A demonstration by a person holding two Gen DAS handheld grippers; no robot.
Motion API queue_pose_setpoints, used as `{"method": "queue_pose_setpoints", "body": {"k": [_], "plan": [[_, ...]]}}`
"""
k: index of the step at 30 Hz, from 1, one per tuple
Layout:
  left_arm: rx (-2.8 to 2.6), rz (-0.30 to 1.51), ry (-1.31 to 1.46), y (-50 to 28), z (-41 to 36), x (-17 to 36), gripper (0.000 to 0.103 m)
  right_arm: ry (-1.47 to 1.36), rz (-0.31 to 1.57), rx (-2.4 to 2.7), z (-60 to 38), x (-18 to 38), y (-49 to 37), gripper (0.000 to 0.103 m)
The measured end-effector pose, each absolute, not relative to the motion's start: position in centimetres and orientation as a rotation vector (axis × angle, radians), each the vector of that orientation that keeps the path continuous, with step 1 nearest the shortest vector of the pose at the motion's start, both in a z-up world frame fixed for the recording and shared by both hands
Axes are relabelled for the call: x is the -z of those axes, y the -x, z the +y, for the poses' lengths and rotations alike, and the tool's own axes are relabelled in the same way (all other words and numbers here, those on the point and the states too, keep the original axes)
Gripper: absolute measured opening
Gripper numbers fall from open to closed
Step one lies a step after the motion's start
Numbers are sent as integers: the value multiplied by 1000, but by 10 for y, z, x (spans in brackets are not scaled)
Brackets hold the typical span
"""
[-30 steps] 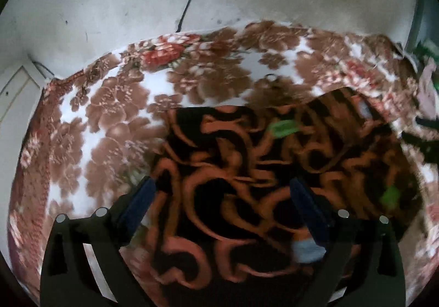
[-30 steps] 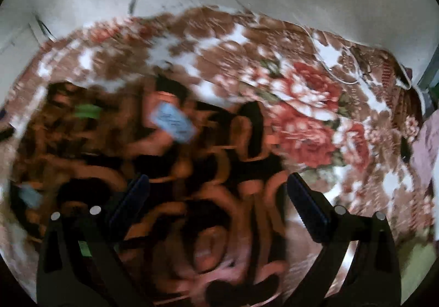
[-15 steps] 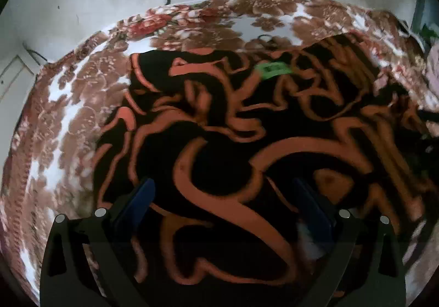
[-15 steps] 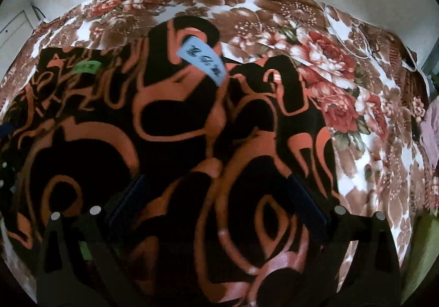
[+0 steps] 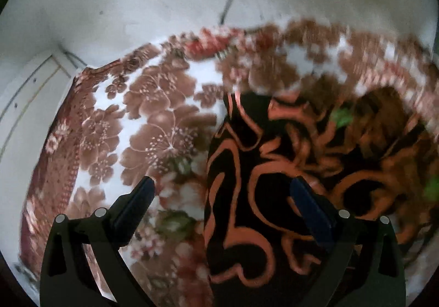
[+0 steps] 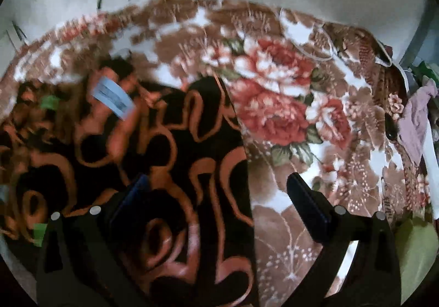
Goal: Fold large clothes
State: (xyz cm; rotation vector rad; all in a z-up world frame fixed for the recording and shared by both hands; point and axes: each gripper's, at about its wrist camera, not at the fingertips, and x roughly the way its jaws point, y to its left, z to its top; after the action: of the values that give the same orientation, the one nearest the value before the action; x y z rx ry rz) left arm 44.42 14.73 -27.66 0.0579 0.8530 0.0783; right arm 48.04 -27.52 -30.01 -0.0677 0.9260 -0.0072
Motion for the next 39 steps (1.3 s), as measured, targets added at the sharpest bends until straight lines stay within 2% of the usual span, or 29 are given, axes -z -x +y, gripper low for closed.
{"method": "queue_pose_setpoints", "body": {"k": [3,6,12,15,20,25,31,39], "plan": [[-28,832,136,-409,154,259,98,10,915,-20,-261,282,-464,98],[-2,837,404,-364,164,270,98,-22,929,-47,-237,273,-444,98],[-101,877,768,-278,172,354,98,-51,977,-57,-210,284,-418,98],[-116,853,841,-258,167,382,97,-23,1004,-58,-204,295,-417,98],[-86,806,840,-265,150,420,97,41,999,-55,-196,302,-425,98],[-40,728,864,-284,142,434,98,57,998,-42,-197,306,-438,98],[-18,671,904,-309,143,435,98,58,1009,-64,-188,316,-455,98],[51,531,1125,-330,169,429,98,32,1036,-35,-184,327,-471,98]]}}
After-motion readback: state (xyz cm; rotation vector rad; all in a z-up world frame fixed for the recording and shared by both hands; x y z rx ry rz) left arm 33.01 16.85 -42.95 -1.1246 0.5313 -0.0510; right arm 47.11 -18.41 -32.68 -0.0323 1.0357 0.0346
